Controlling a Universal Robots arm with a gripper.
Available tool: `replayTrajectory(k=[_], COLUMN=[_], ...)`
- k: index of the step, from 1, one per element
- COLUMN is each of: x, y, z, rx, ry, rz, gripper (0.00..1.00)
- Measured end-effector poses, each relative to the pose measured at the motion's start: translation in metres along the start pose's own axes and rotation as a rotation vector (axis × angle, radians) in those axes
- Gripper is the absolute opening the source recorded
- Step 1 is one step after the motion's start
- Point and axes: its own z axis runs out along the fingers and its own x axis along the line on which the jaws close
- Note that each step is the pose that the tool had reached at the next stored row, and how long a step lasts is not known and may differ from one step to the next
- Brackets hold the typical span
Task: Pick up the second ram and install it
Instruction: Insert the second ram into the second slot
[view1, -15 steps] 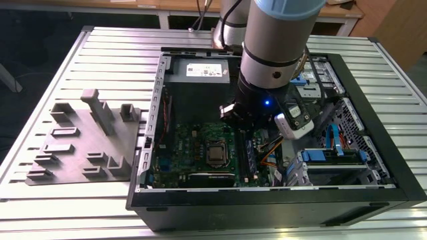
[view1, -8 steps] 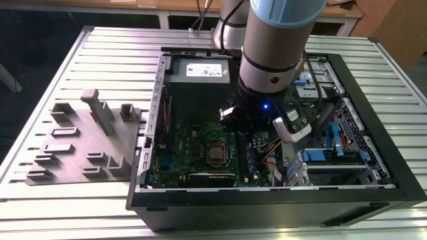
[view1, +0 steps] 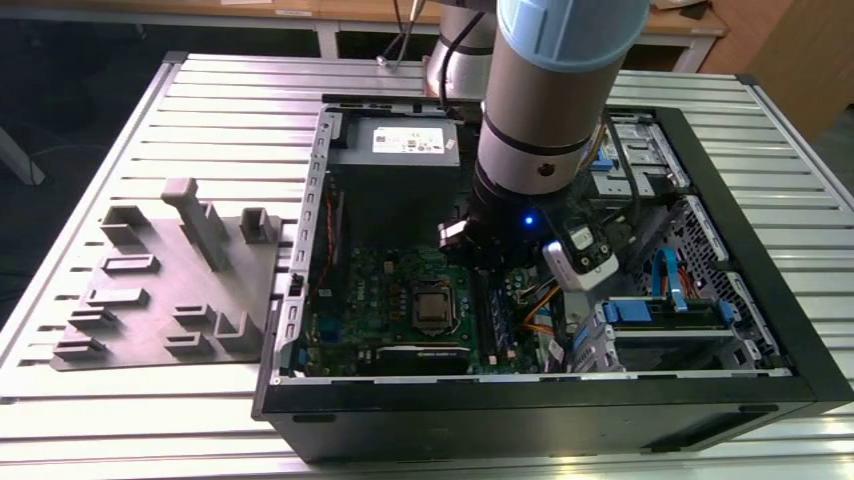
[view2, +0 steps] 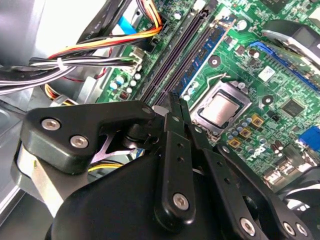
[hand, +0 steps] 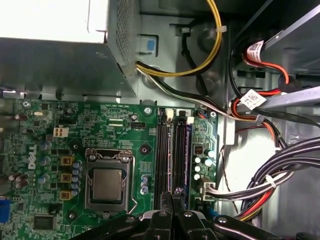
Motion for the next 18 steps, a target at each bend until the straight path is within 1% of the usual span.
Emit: replayTrajectory(k=[6, 11, 18], x=[0.0003, 0.0019, 0.0030], y=[0.0008, 0.0028, 0.0032], z=[0.0033, 0.0061, 0.0126], rx=[0.0000, 0.0000, 0.0000], ry=[0.0000, 0.0000, 0.0001], rz=[0.000, 0.000, 0.000], gripper=[0.08, 0.08, 0.08])
